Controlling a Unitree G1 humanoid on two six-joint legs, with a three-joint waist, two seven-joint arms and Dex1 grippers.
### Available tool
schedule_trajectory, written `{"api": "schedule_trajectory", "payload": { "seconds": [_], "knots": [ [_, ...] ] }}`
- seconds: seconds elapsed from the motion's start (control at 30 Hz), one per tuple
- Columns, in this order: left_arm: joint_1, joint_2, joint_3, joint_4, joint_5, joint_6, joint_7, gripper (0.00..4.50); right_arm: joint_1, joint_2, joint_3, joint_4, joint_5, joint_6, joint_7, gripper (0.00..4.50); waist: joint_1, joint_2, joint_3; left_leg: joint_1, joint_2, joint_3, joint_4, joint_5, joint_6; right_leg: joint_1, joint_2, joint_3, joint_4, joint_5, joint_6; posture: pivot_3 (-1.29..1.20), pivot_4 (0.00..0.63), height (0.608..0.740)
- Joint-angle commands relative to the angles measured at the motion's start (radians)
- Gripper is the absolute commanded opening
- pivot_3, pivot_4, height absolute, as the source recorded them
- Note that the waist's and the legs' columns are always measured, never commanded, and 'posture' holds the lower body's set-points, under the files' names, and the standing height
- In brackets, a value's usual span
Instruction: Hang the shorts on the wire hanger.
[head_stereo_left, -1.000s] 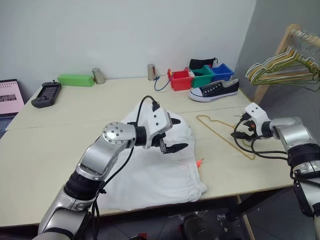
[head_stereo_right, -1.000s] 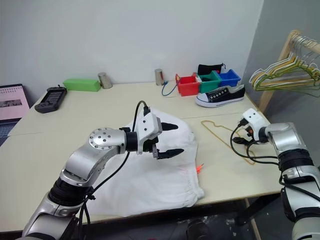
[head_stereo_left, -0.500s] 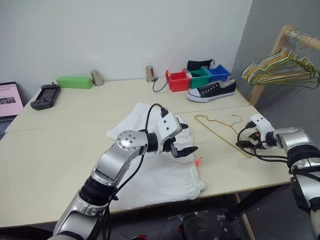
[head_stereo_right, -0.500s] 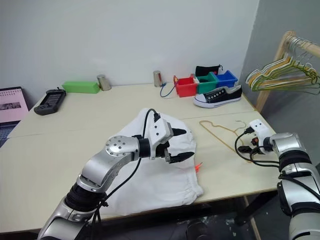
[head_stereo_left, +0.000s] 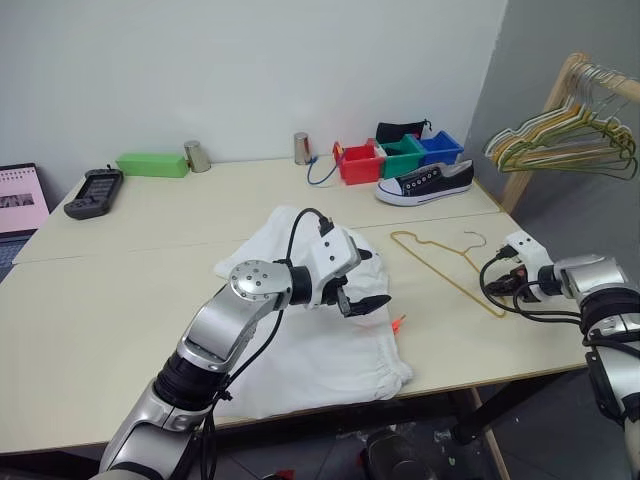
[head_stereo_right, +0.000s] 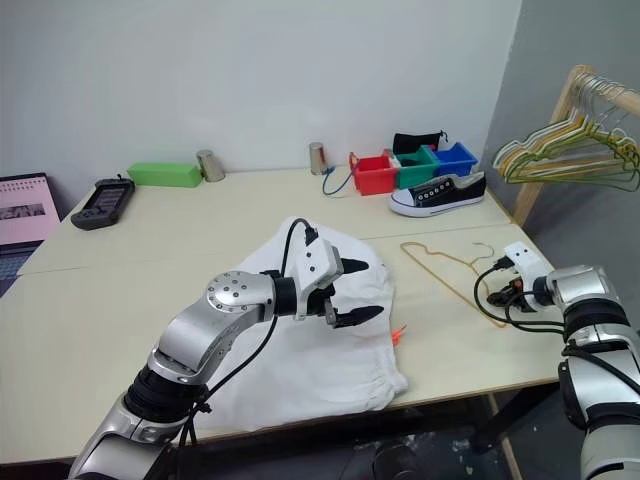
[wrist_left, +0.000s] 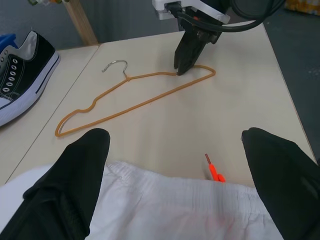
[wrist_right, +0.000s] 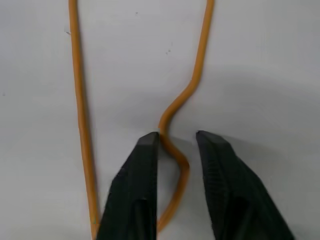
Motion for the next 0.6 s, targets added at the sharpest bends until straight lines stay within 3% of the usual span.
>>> {"api": "schedule_trajectory", "payload": {
  "seconds": [0.03, 0.13, 0.27, 0.4, 0.6],
  "knots": [
    [-0.036, 0.009, 0.025, -0.002, 0.013, -0.028, 0.001, 4.50, 0.015, 0.009, -0.002, 0.011, -0.013, 0.004, 0.019, 0.21, 0.000, 0.000, 0.000, 0.000, 0.000, 0.000, 0.000, 0.000, 0.000, 0.000, 0.000, 0.000, 0.000, 0.000, 0.000, -0.28, 0.013, 0.740],
    [-0.041, 0.011, 0.028, 0.007, 0.017, -0.035, 0.000, 4.50, 0.011, 0.012, -0.009, 0.008, -0.012, -0.020, 0.009, 0.03, -0.001, 0.000, 0.000, 0.000, 0.000, 0.000, 0.000, 0.000, 0.000, 0.000, 0.000, 0.000, 0.000, 0.000, 0.000, -0.28, 0.010, 0.740],
    [-0.051, 0.015, 0.042, 0.031, 0.020, -0.052, 0.003, 4.50, 0.022, 0.000, 0.005, -0.063, -0.041, -0.226, -0.027, 0.03, -0.005, 0.000, 0.000, 0.000, 0.000, 0.000, 0.000, 0.000, 0.000, 0.000, 0.000, 0.000, 0.000, 0.000, 0.000, -0.29, 0.010, 0.740],
    [-0.096, 0.032, 0.117, 0.124, 0.022, -0.082, 0.024, 4.50, 0.011, -0.010, 0.051, -0.163, -0.139, -0.516, -0.166, 0.03, -0.022, 0.001, 0.000, 0.000, 0.000, 0.001, 0.000, 0.000, 0.000, -0.001, 0.000, 0.001, 0.000, 0.000, 0.000, -0.30, 0.011, 0.740],
    [-0.208, 0.094, 0.240, 0.322, 0.010, -0.150, 0.011, 4.50, -0.073, 0.019, 0.070, -0.199, -0.257, -0.758, -0.421, 0.03, -0.053, 0.001, 0.000, -0.001, 0.000, 0.000, -0.001, 0.000, 0.000, -0.002, 0.000, 0.000, 0.000, 0.003, 0.005, -0.30, 0.011, 0.740]
  ]
}}
